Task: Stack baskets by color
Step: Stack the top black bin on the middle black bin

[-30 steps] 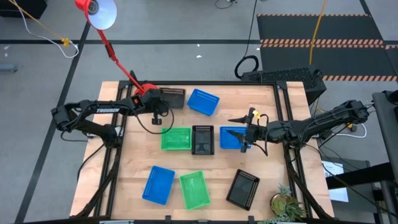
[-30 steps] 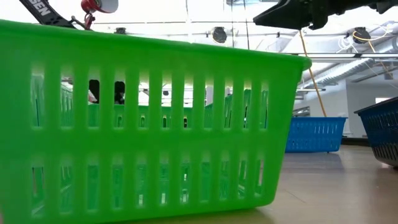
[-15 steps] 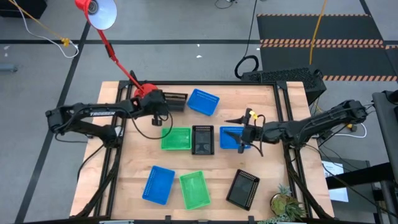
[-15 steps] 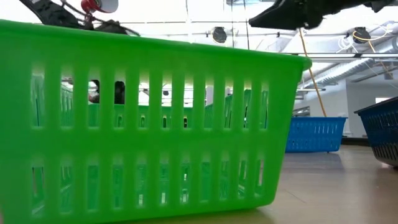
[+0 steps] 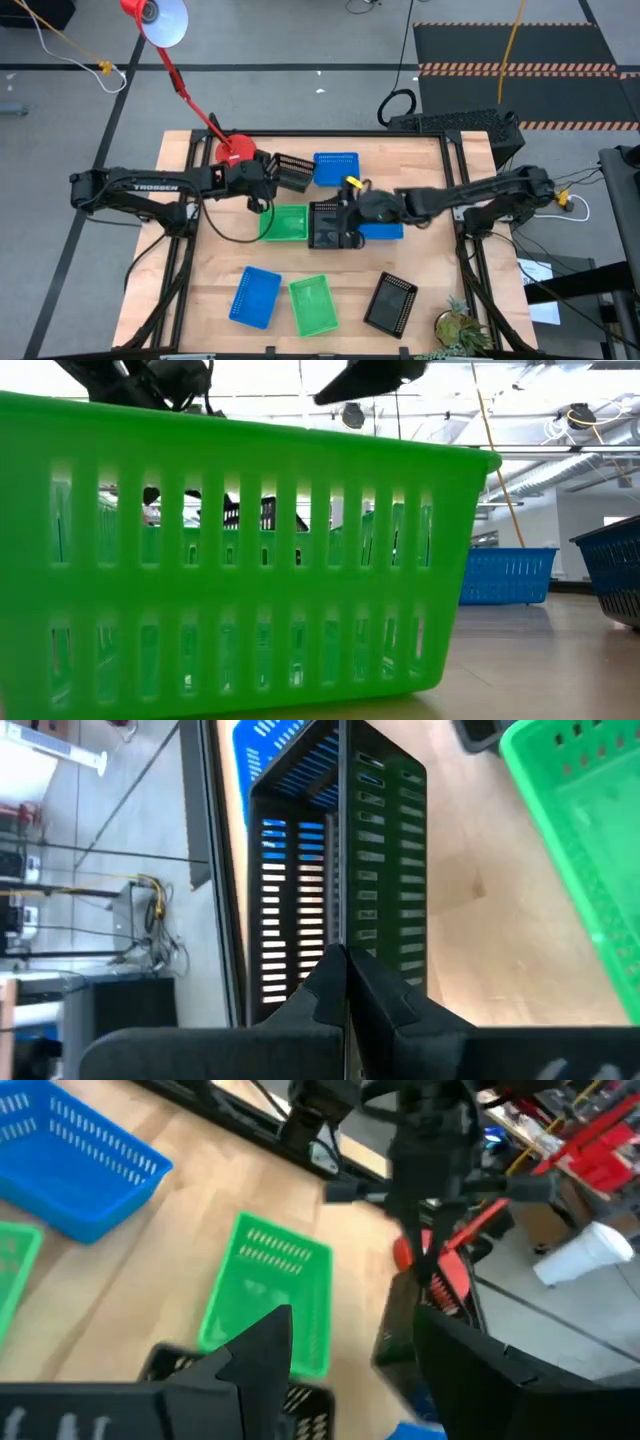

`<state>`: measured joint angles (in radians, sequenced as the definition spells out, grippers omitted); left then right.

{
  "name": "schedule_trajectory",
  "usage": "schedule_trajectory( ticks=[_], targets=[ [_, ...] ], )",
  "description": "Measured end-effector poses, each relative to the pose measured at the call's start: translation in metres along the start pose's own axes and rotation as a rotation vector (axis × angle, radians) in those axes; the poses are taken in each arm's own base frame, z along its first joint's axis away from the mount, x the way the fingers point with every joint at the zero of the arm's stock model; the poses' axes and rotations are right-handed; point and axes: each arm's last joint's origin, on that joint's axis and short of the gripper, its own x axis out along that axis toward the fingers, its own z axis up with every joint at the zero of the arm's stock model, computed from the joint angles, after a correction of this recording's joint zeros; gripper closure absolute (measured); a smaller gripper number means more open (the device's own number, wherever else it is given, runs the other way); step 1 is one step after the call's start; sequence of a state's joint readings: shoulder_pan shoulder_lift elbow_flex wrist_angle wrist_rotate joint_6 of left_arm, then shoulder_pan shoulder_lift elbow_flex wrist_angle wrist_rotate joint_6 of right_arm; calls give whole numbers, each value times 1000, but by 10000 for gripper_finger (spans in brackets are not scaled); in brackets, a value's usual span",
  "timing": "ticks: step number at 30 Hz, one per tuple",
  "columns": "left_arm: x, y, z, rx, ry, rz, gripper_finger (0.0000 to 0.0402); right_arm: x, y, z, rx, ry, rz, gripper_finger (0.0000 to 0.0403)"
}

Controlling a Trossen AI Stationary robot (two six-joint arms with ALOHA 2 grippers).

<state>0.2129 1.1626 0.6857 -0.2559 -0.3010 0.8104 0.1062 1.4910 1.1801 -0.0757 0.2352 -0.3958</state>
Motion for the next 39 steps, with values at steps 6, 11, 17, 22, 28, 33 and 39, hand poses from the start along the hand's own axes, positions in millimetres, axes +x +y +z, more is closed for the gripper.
schedule_trajectory(
  ticks=[6, 11, 17, 22, 28, 33, 39],
  targets=[
    [-16, -1, 23, 62, 9, 38, 399, 24, -29, -2, -8, 79, 84, 200],
    [-28, -4, 39, 106, -27, 57, 399, 37, -35, -16, -70, 141, 82, 207],
    [-37, -8, 52, 171, -84, 53, 399, 40, -35, -25, -122, 199, 113, 246],
    [-42, -8, 58, 178, -112, 58, 397, 39, -37, -24, -120, 195, 104, 279],
    [-43, -9, 60, 178, -121, 59, 398, 39, -36, -24, -128, 195, 107, 327],
    [-43, -8, 61, 159, -129, 71, 393, 38, -34, -23, -133, 197, 117, 391],
    [-44, -7, 64, 50, -154, 82, 387, 35, -16, -13, -136, 219, 36, 391]
  ],
)
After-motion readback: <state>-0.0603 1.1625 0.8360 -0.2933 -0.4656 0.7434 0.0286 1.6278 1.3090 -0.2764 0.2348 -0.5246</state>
